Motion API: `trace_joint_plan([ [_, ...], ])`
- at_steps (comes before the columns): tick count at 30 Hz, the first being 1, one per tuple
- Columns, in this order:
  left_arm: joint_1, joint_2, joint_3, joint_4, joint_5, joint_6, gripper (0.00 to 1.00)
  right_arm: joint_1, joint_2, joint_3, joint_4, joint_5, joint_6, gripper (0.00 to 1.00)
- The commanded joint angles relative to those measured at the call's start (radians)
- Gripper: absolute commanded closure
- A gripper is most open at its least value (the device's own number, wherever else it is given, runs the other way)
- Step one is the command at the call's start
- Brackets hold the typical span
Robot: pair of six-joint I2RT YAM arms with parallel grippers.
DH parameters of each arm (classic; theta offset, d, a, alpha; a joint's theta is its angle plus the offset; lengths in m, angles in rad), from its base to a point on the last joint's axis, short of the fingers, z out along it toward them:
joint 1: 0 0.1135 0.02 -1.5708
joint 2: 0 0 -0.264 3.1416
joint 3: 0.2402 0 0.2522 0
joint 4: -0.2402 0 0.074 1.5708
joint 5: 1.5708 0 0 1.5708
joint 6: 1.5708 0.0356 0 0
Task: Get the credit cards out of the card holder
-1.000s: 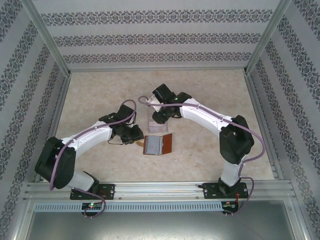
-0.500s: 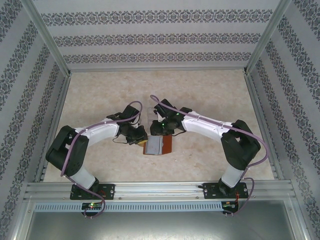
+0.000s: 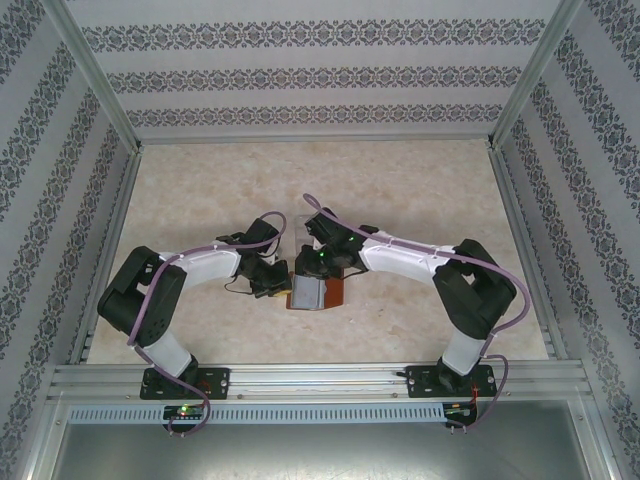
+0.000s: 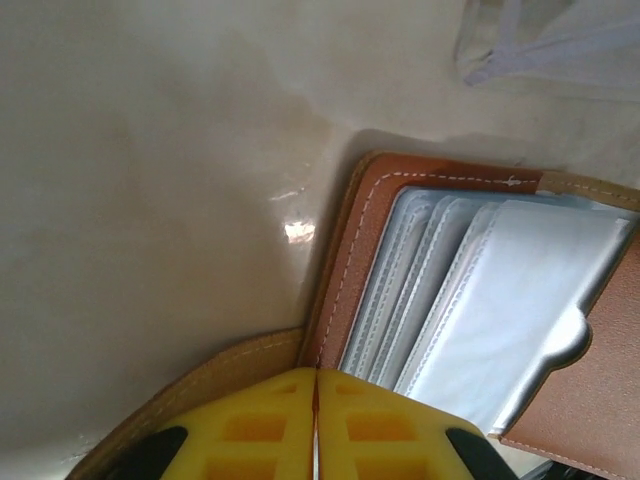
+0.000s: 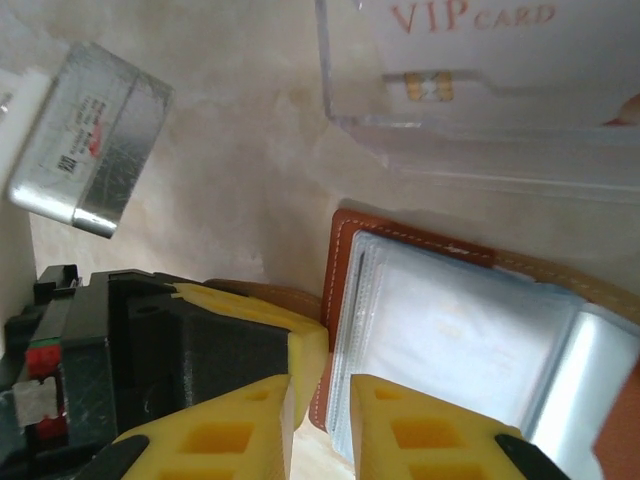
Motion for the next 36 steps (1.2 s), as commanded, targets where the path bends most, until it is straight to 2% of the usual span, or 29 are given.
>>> trace_joint_plan([
  [1, 0.003, 0.021, -0.024, 0.036, 0.016, 0.012, 0.92, 0.015, 0.036, -0.009, 0.012, -0.018, 0.034, 0.78],
  [17, 0.003, 0.023, -0.041, 0.063, 0.028, 0.003, 0.92, 0.038, 0.103, 0.000, -0.057, 0.011, 0.056, 0.73],
  [36, 0.004, 0.029, -0.034, 0.059, 0.034, 0.010, 0.92, 0.077, 0.127, 0.124, -0.379, 0.229, -0.023, 0.61],
])
